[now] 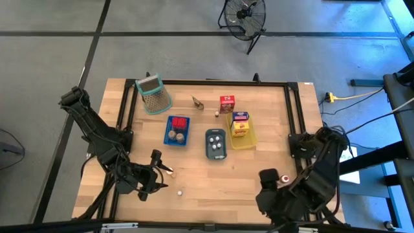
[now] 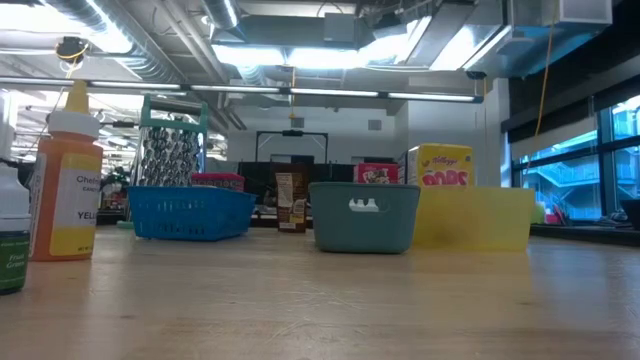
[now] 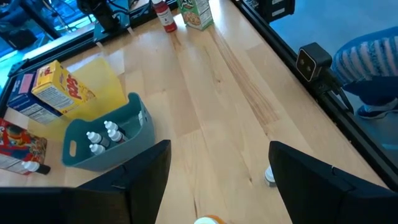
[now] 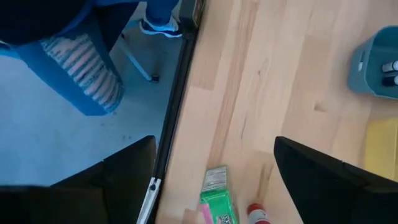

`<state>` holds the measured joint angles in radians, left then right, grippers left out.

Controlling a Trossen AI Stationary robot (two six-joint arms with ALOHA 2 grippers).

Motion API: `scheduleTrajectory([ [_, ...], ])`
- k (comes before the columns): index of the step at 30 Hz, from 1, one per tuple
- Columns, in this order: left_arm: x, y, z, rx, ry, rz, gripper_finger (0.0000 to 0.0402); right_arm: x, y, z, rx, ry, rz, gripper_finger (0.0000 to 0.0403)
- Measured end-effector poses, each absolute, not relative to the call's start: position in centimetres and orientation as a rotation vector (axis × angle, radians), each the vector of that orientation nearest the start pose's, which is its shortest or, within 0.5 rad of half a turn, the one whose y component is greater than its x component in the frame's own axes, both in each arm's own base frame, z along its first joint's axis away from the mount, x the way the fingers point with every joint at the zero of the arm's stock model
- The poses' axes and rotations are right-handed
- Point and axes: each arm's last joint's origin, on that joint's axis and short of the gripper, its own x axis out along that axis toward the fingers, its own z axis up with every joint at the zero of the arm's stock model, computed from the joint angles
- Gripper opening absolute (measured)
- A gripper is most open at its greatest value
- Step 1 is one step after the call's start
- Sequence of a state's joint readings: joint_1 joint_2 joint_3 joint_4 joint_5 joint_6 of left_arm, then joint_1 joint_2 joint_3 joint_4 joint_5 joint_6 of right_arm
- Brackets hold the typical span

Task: Pick & Place Kitchen Items
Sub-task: Put the green cereal box into the yellow bin

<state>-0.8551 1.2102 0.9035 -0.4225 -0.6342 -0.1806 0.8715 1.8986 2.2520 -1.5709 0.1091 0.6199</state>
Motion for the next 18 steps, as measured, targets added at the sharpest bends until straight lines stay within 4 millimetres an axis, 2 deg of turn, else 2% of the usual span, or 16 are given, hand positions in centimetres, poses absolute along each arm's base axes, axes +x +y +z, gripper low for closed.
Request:
scheduleTrajectory([
  [3, 17.5, -17.5, 27.3, 0.319, 0.551, -0.160, 0.0265, 22.5, 26.4, 40.1, -0.060, 1.238, 0.291, 0.0329],
  [6, 17.5, -17.5, 27.3, 0.319, 0.551, -0.160, 0.0266, 22.0, 26.1, 38.5, -0.094, 1.303, 0.265, 0.0329],
  [11, 17.5, -17.5, 27.3, 0.321, 0.550, -0.160, 0.0266, 20.0, 24.3, 36.0, 0.002, 1.506, 0.190, 0.0329],
  [15, 17.5, -17.4, 27.3, 0.329, 0.547, -0.151, 0.0265, 18.7, 22.9, 34.3, 0.031, 1.576, 0.087, 0.0329],
  [18, 17.7, -17.2, 27.3, 0.328, 0.548, -0.140, 0.0267, 18.4, 22.8, 32.7, 0.013, 1.640, 0.058, 0.0329],
])
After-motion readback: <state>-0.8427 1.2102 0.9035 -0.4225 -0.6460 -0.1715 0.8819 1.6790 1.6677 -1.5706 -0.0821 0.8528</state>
